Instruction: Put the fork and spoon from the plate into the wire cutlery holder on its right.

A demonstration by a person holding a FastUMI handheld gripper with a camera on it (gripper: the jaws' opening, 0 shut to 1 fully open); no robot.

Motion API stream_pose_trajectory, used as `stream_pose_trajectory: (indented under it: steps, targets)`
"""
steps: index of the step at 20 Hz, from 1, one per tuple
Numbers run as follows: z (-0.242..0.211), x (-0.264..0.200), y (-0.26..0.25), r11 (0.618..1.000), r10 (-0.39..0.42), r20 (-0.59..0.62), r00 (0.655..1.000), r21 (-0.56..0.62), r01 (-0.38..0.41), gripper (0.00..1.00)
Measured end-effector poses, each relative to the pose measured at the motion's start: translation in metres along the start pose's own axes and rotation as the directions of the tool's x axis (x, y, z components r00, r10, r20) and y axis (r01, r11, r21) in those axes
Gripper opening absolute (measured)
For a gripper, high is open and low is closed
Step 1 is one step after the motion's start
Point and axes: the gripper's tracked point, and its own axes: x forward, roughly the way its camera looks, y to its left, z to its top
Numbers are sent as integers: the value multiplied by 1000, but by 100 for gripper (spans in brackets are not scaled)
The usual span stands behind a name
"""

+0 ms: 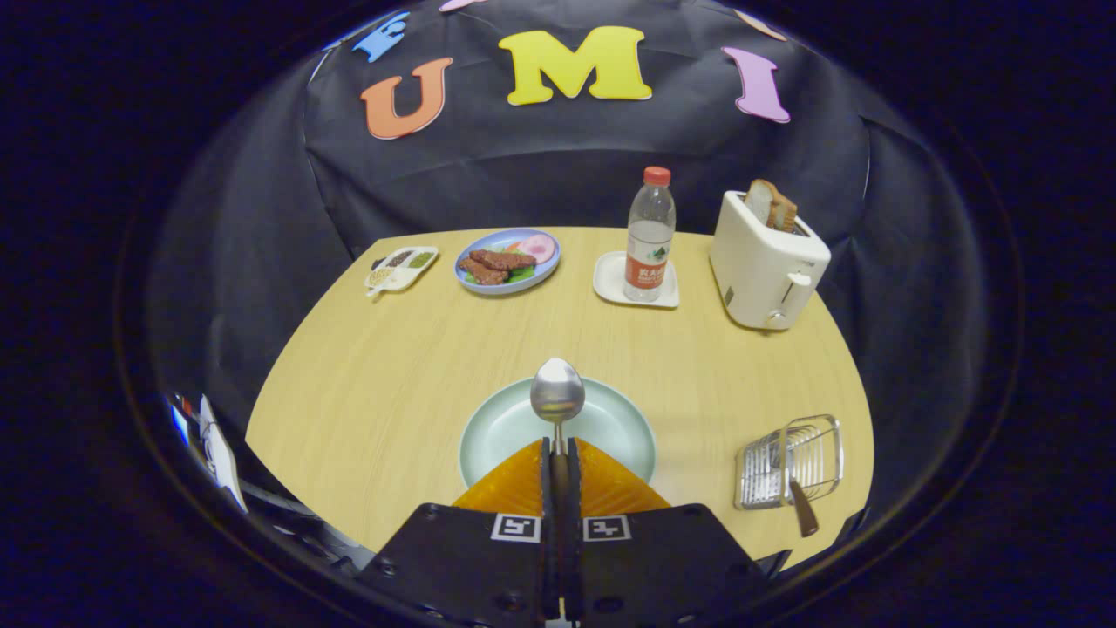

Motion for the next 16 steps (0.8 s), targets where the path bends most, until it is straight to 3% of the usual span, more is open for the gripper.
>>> stream_pose_trajectory:
  steps: [8, 16]
  targets:
    - [10, -66, -99, 997, -51, 53, 997, 64, 48, 3]
    - [-11, -81, -179, 980, -133, 36, 990, 155, 126, 3]
